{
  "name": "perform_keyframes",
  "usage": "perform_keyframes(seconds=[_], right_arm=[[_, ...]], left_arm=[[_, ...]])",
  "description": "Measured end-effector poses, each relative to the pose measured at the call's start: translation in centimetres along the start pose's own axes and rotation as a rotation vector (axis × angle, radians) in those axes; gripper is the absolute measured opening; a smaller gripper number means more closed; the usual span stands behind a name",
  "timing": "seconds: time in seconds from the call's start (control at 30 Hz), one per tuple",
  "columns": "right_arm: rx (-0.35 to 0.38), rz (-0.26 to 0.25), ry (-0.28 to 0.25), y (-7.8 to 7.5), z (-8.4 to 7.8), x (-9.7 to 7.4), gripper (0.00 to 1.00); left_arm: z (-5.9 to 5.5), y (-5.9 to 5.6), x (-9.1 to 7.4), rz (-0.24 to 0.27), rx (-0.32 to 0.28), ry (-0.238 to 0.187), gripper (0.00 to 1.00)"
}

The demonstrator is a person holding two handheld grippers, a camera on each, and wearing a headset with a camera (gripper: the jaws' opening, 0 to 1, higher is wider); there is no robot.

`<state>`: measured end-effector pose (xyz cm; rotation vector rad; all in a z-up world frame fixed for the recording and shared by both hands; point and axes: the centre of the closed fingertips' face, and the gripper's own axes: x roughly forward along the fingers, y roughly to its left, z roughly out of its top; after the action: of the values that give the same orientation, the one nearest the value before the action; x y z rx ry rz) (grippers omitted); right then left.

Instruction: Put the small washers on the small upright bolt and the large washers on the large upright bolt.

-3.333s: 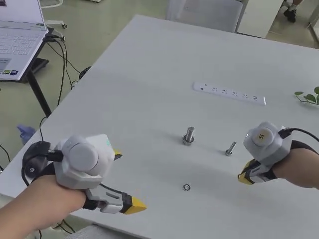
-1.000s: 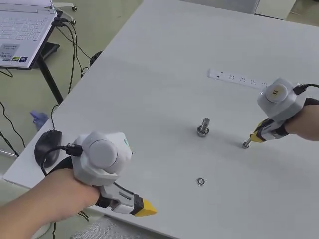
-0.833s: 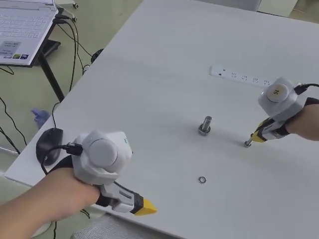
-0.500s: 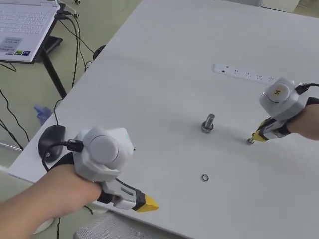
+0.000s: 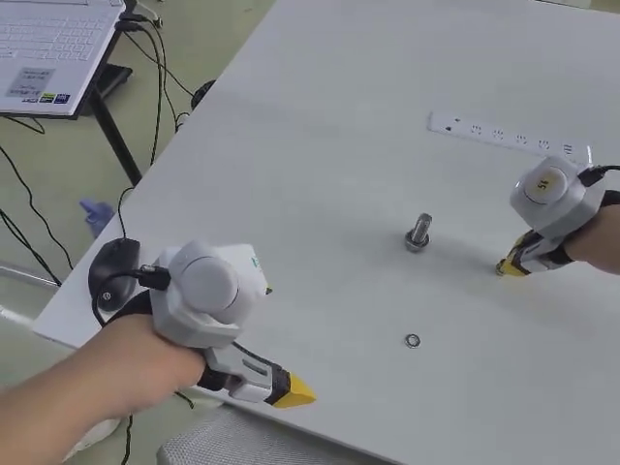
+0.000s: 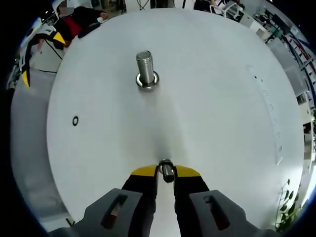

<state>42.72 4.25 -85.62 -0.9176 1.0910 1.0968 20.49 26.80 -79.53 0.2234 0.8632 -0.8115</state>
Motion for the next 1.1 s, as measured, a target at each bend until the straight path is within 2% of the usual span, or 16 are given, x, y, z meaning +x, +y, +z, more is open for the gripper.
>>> perform_keyframes(seconds=[0.33,0.43,0.73,1.03,1.1], right_arm=[[-0.023,-0.004,0.008,0.18,-0.03,0.56,0.13],[-0.027,-0.005,0.005,-0.20,0.10,0.67,0.13],[-0.039,-0.006,0.009,-0.07,0.06,0.64,0.13],[-0.005,-0.007,0.004,-0.01,0.05,0.56,0.14],[0.001,-0.012,0.000,-0.03,0.12,0.53,0.17]], left_arm=[[0.29,0.00,-0.01,-0.005,0.002,0.002,0.84],[0.32,-0.05,0.02,-0.007,0.001,0.000,0.84],[0.00,0.16,-0.01,-0.006,-0.001,0.006,0.83],[-0.44,0.06,0.05,-0.015,-0.003,0.012,0.83],[-0.52,0.05,0.00,-0.017,-0.003,0.013,0.83]])
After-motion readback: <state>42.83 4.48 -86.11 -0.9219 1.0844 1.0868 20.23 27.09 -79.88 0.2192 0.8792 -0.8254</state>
